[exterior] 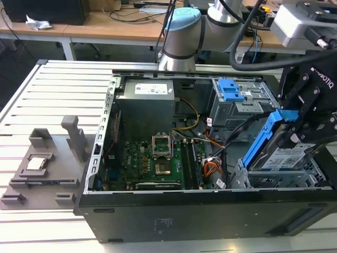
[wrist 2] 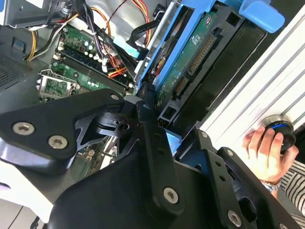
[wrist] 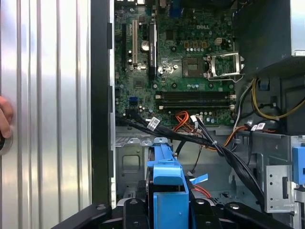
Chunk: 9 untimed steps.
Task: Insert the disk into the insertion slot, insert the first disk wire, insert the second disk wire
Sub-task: 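Insert the disk into the insertion slot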
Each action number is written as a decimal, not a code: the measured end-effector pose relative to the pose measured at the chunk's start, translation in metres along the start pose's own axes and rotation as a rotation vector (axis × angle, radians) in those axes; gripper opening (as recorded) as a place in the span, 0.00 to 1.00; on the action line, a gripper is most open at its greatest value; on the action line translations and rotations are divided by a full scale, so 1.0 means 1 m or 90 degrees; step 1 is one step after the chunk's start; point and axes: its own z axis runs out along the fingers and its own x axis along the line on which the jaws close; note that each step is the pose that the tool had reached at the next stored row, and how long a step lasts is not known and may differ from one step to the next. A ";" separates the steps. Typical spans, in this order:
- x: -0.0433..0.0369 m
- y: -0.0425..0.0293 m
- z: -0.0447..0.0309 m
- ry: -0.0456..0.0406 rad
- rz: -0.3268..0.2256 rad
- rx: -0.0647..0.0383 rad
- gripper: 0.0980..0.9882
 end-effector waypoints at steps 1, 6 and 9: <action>0.0000 0.0000 0.0017 0.0000 0.000 0.000 0.30; 0.0004 -0.0005 0.0129 0.0000 0.000 0.000 0.30; 0.0005 -0.0007 0.0178 0.0001 0.000 0.000 0.30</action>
